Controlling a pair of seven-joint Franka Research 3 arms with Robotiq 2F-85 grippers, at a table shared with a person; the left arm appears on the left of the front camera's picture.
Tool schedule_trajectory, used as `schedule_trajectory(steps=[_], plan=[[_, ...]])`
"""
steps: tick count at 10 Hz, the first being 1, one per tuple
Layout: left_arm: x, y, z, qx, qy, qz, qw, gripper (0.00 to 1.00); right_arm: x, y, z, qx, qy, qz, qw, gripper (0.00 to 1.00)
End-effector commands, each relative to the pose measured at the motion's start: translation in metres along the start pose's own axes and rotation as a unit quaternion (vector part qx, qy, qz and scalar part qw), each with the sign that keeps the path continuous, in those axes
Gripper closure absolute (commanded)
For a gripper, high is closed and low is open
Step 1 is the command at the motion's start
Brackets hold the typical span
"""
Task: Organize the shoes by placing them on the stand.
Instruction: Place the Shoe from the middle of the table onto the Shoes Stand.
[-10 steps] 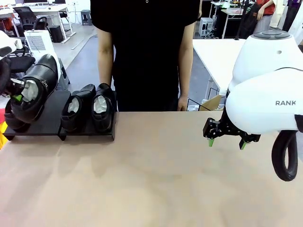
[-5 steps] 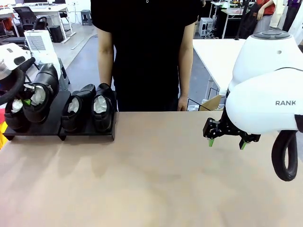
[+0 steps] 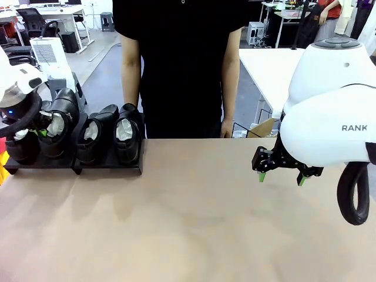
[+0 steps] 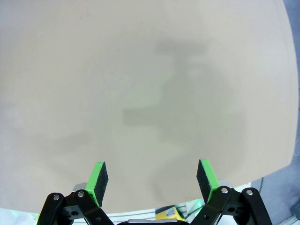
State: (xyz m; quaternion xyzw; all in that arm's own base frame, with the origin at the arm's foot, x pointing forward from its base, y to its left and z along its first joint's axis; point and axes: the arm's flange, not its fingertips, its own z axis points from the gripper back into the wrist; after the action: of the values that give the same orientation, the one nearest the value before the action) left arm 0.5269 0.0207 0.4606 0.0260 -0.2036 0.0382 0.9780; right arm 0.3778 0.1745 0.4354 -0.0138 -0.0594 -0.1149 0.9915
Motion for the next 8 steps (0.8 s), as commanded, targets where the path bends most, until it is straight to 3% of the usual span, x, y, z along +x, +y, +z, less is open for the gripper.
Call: schedule_trajectory(steps=[1, 8], plan=[[0.007, 0.000, 0.001, -0.003, -0.010, 0.014, 1.000, 1.00, 0.003, -0.001, 0.004, -0.001, -0.001, 0.008, 1.000, 0.00], [0.003, -0.004, -0.023, 0.004, 0.011, 0.023, 1.000, 1.00, 0.003, -0.001, 0.004, -0.001, -0.001, 0.008, 1.000, 0.00]])
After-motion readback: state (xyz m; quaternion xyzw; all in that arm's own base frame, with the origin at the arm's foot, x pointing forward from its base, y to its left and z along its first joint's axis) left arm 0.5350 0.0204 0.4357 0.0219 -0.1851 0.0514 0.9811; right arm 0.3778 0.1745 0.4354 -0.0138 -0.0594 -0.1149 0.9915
